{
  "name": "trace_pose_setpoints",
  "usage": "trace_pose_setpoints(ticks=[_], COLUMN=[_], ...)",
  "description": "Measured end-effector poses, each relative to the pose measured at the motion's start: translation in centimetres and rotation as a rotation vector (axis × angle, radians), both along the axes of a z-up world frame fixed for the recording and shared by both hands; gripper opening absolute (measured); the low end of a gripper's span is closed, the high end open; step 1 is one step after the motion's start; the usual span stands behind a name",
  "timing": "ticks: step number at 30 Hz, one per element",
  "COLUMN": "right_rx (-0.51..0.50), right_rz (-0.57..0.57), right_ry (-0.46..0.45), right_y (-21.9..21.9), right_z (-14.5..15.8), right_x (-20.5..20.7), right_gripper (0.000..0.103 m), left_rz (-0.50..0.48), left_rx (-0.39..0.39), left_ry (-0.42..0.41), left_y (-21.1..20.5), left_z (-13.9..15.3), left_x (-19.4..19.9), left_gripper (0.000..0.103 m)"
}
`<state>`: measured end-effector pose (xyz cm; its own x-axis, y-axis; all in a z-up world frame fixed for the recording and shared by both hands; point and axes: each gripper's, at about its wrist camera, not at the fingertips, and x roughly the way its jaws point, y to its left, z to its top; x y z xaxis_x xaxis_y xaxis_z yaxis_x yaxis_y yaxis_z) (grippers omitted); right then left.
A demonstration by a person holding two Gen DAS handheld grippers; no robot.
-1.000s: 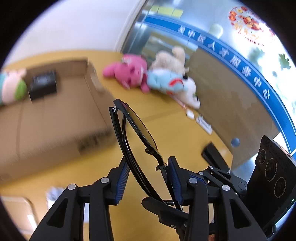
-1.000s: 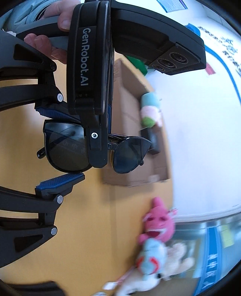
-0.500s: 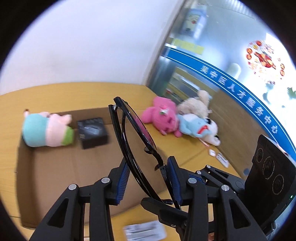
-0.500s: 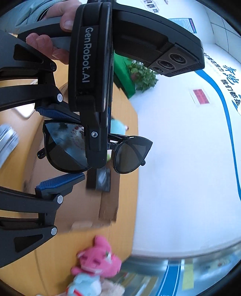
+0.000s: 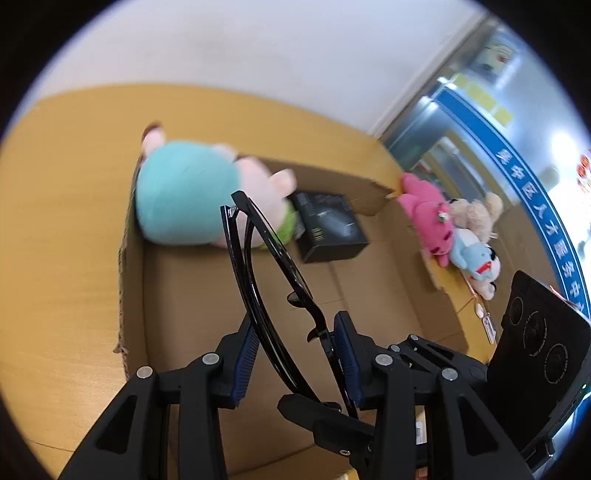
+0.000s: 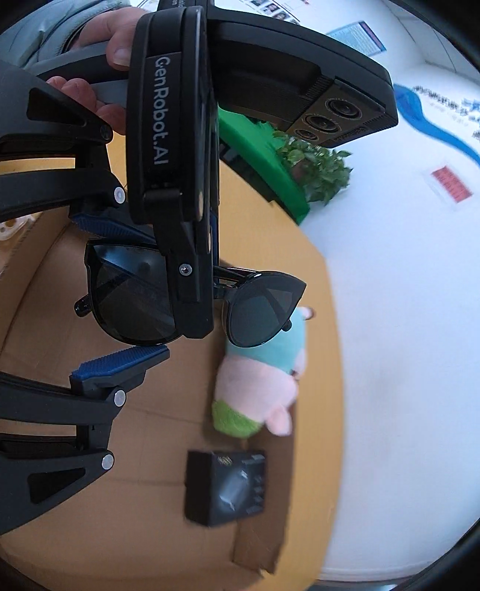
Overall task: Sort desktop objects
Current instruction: 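Carry the sunglasses over the cardboard box with the right gripper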
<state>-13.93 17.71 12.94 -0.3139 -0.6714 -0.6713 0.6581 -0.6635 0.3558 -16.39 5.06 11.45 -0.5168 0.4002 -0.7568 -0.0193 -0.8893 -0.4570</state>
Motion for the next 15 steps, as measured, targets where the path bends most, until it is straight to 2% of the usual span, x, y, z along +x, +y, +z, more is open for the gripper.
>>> trace_pose_setpoints(ticks=[6,8,12,15], right_rx=[0.056,0.069,0.076,0.075], right_rz=[-0.018,-0.020,-0.029,-0.035], right_ry=[-0.198,-0.245,-0.330,-0.363], right_y=[-2.9,-3.6,-4.5,-4.8], right_z=[-4.6,-5.5,-7.0,-7.5], right_x=[-3.7,-4.0,-4.8,-5.0], right_gripper=[0.052,0.052,0.051,0.051], left_rz=[-0.005,-0.019,-0.044,-0.038], left_rx=[-0.004,-0.029,-0.132,-0.131], left_ry=[-0.152,-0.176,-0.242,-0.267], left_y=[-1.7,-1.4,-0.4,-0.6], left_z=[-4.2,-4.6,-5.2,-5.5], left_x=[-2.5,-2.8,-3.4,-3.5], left_gripper=[0.039,0.036,0.035,0.035])
